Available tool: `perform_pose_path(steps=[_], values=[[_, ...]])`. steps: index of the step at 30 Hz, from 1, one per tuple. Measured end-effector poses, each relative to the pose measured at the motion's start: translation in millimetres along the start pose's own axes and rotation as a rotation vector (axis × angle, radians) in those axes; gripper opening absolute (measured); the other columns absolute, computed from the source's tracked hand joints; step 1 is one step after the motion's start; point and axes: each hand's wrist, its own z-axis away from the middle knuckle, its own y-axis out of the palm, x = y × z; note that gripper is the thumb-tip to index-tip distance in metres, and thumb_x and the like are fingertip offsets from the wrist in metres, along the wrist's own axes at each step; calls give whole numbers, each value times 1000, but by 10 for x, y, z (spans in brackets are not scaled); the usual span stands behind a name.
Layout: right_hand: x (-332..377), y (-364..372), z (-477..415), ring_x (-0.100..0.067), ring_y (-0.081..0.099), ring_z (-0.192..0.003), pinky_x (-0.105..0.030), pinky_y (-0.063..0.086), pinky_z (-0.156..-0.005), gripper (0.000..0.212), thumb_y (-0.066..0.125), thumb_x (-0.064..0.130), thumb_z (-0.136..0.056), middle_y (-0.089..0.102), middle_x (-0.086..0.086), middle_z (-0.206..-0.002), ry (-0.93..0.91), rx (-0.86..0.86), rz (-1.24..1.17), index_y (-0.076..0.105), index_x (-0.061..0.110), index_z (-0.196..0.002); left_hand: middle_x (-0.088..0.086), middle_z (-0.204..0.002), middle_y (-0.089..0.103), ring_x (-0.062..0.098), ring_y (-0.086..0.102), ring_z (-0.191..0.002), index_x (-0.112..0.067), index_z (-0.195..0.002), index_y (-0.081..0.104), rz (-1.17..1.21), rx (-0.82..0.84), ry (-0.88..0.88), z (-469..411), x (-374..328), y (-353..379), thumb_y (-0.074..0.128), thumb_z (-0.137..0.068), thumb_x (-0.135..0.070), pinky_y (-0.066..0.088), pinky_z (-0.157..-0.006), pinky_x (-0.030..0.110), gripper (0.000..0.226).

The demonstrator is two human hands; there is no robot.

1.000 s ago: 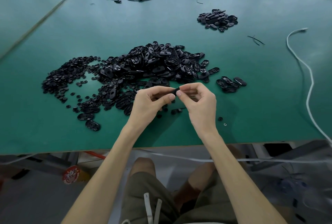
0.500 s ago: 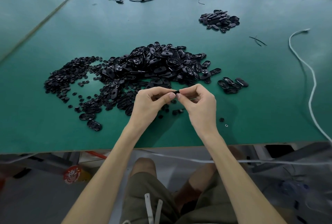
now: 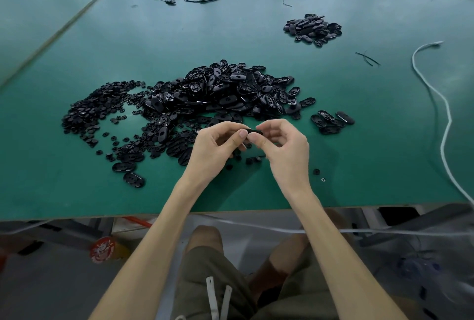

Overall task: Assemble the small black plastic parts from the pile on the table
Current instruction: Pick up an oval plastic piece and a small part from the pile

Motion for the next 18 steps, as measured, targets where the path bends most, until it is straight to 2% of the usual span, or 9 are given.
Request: perform_pose_path(steps=[3,6,11,18], values=[[-9,-1,9,-14,72,-78,-33,58,-72,13,86,19,-85,76,8,-82,-9,22,-31,75,25,-87,-6,-88,78,10,72,-78,-8,-115,75,-2,29,13,4,-17,2,67,-101,-10,50,-68,14,16],[-19,-10,13,-16,74,-79,-28,59,-66,14,83,13,-87,77,5,-83,-14,29,-86,76,25,-87,-5,-91,79,7,73,-82,-10,-114,77,-13,38,23,9,-24,4,70,-99,-8,51,-70,14,17],[-47,5,9,-15,74,-80,-35,62,-76,11,79,10,-91,78,3,-87,-25,45,-92,79,21,-94,-3,-94,80,14,75,-87,-14,-107,79,-1,-9,13,10,-35,-3,75,-95,-10,53,-72,16,14],[-23,11,13,-7,75,-79,-19,56,-75,12,76,7,-91,78,8,-85,-55,63,-102,79,18,-94,0,-95,80,18,76,-87,-11,-107,77,-20,-38,-2,21,-49,3,73,-94,-3,59,-80,25,16]])
